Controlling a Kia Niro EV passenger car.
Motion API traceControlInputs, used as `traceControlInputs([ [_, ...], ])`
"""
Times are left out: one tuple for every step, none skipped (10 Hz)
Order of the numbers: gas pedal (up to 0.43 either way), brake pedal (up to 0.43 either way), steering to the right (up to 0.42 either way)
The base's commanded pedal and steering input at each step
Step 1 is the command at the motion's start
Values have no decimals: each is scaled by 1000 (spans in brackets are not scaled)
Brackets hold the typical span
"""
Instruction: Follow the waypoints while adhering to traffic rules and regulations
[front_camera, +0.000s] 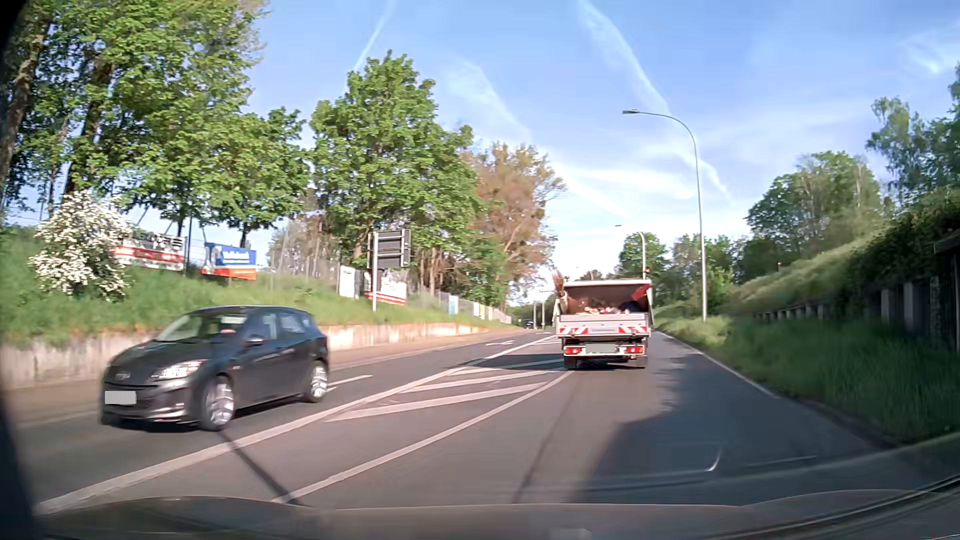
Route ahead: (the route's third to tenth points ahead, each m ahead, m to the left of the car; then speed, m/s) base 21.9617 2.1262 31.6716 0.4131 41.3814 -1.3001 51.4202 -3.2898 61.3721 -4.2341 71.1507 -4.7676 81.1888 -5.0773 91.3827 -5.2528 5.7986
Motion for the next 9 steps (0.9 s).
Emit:
traceControlInputs([
  [260,0,260],
  [260,0,220],
  [268,0,172],
  [280,0,129],
  [287,0,103],
  [299,0,74],
  [311,0,55],
  [311,0,38],
  [319,0,23],
])
